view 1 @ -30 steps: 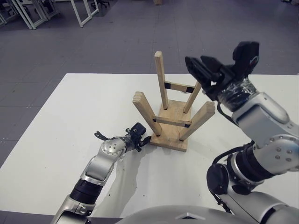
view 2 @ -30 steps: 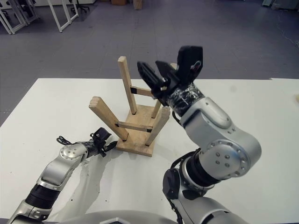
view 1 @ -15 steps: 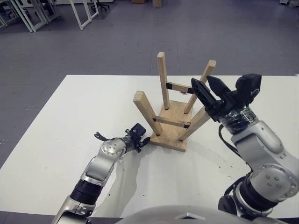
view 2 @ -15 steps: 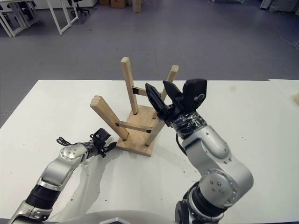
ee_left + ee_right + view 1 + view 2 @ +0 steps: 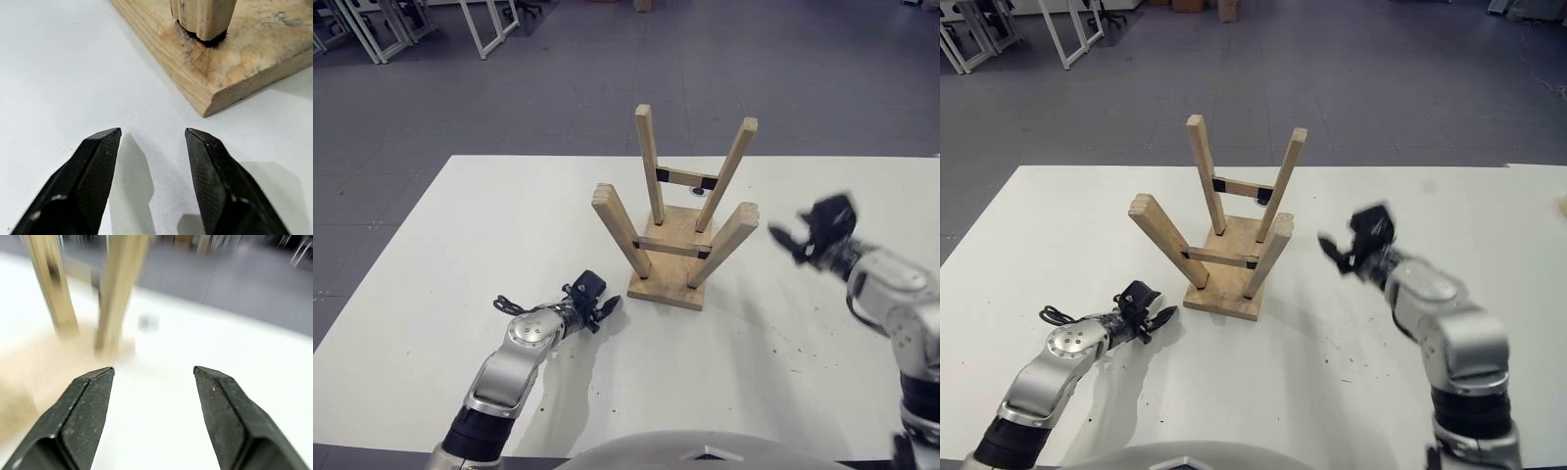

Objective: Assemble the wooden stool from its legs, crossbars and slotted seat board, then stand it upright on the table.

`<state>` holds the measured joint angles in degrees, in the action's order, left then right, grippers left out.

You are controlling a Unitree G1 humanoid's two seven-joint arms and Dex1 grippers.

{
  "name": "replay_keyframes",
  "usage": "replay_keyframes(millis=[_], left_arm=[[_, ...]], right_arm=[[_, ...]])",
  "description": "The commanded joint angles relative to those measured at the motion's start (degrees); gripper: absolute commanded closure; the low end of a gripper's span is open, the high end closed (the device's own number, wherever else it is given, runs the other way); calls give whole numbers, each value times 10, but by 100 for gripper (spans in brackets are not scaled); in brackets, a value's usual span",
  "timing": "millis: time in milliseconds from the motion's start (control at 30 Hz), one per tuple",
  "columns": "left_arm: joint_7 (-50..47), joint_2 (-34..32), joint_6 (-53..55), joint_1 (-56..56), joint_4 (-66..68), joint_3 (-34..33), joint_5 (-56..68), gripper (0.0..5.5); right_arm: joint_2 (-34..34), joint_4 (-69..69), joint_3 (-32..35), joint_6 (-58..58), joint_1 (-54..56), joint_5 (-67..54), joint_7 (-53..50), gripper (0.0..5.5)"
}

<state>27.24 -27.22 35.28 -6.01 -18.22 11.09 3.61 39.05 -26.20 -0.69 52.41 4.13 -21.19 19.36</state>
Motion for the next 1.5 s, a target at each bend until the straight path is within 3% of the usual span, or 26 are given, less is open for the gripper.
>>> replay_keyframes(millis=[33,200,300,433,533,700,800,933,1033,1167,1333,1500], left_arm=[[2,-20,52,-23,-17,-10,0,309],[-11,-21,70,-15,-45,-29,-2,309],[-6,-29,76,-3,-40,-37,1,309],[-1,-53,66,21,3,-77,3,309],[3,-69,53,32,34,-108,6,309],[43,-83,46,29,38,-147,44,309],[141,-99,83,55,-10,-209,170,309],[250,-157,133,148,-28,-265,313,231],[269,-179,132,198,-2,-258,332,197],[279,-186,120,225,16,-228,331,197],[295,-180,90,262,66,-196,319,197],[344,-194,70,319,143,-165,307,197]], right_arm=[[51,43,-132,-61,-32,81,61,252],[11,97,-239,-110,-1,158,81,252],[-48,110,-277,-113,58,165,103,252],[-173,27,-257,-18,137,36,157,252],[-254,32,-216,8,170,-3,125,252],[-170,-12,-153,36,119,-26,150,252],[-94,-53,-90,67,61,-90,212,252],[38,-11,-13,27,74,-99,305,170],[81,52,-12,-48,111,-57,336,168],[71,127,-1,-83,198,-70,368,168],[20,177,18,-30,321,-151,383,168],[-25,209,-28,-29,322,-149,391,168]])
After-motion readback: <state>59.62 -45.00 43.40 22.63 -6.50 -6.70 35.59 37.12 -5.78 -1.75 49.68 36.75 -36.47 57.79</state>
